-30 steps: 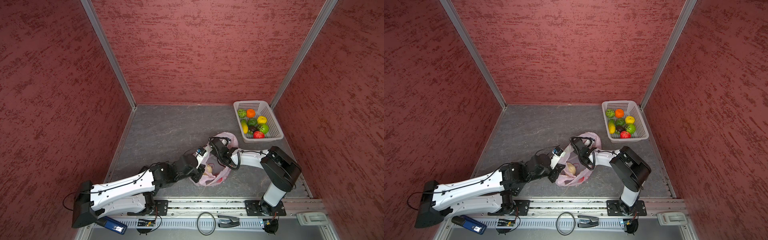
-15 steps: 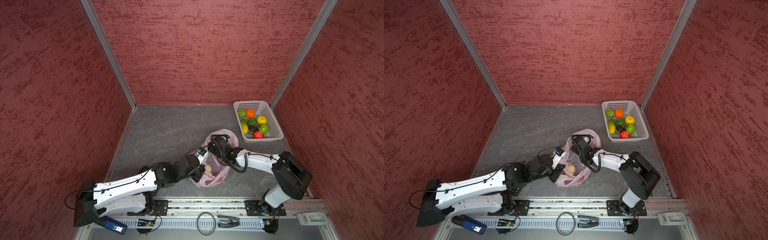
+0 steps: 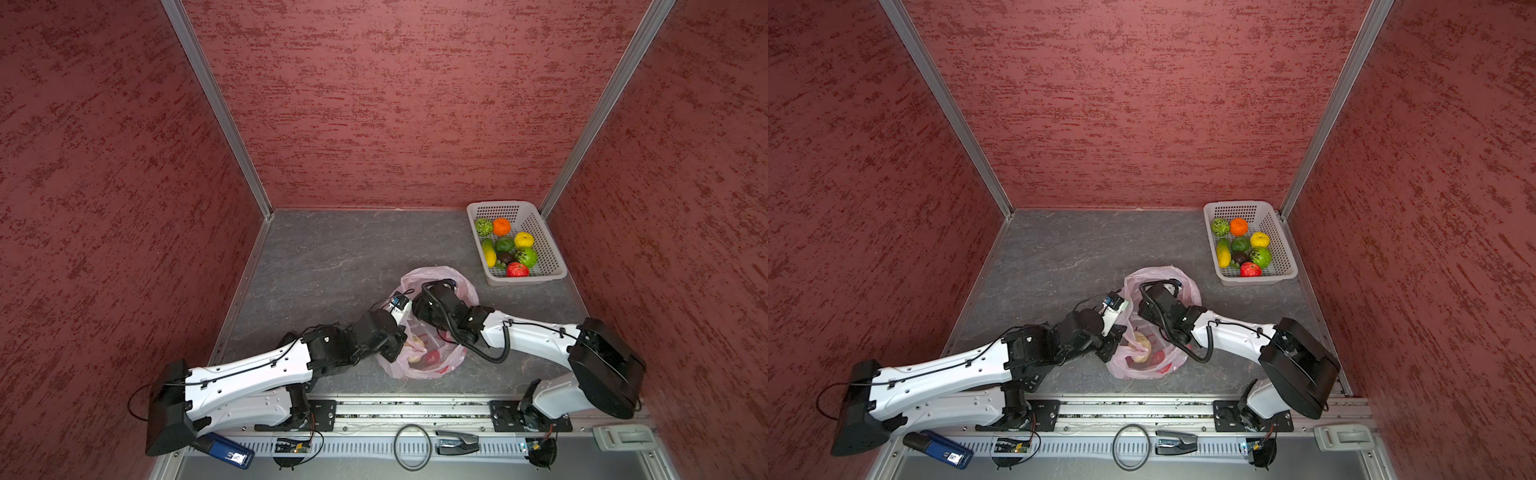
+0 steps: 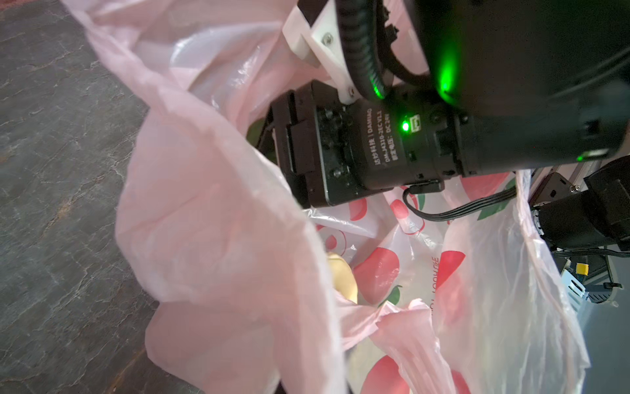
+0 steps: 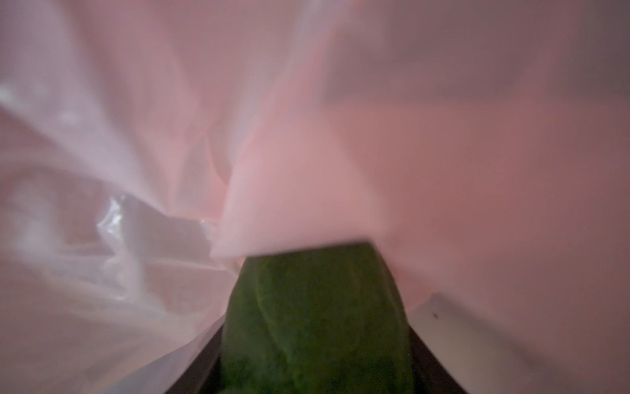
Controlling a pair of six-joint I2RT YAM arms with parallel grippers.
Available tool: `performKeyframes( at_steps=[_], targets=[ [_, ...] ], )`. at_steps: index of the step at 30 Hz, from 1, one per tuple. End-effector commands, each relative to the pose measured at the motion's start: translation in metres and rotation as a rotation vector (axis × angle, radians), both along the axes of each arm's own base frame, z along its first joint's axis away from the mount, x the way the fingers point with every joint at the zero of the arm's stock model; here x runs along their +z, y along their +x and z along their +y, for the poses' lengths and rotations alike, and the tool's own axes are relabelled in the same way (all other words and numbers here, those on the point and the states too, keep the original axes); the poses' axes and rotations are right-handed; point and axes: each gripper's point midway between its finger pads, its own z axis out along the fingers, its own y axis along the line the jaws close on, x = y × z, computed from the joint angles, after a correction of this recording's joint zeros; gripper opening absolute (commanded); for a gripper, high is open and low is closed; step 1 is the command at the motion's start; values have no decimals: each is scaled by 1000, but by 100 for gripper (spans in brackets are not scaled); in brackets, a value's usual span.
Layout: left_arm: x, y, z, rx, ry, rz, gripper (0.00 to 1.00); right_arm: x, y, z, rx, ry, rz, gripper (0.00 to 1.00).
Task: Untie the knot of the plastic bag and take out the fruit
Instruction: 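Close the right gripper on the green lime inside the bag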
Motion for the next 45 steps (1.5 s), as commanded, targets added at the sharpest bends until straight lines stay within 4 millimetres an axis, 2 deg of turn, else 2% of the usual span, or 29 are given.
performKeyframes(
  at_steps=[1,6,10,16,20,25,30,32,36,40,45],
  targets=[
    [-12,-10,5,-6,16,33,0,-5,5,-9,-52,1,12,61],
    [-21,-18,5,-17,33,53,0,-19,14,-12,-60,-29,34,67],
    [-21,-19,3,-19,32,51,0,-19,18,-15,-65,-42,37,75],
    [-20,-19,-2,-29,23,46,0,-23,24,-14,-61,-56,48,79],
    [-19,-19,-5,-32,23,46,0,-18,27,-20,-85,-74,39,81],
    [-19,-20,-4,-33,19,43,0,-19,39,-28,-106,-92,30,75],
    [-19,-20,-4,-34,22,44,0,-26,52,-20,-73,-115,32,74],
    [-20,-20,-4,-33,23,42,0,-28,53,-21,-79,-118,30,67],
    [-20,-19,-3,-31,23,40,0,-17,53,-23,-92,-96,5,56],
    [-21,-15,-2,-17,28,36,0,1,45,-20,-71,-48,-10,53],
    [-24,-9,0,3,39,37,0,25,23,-6,3,26,-15,51]
  ],
)
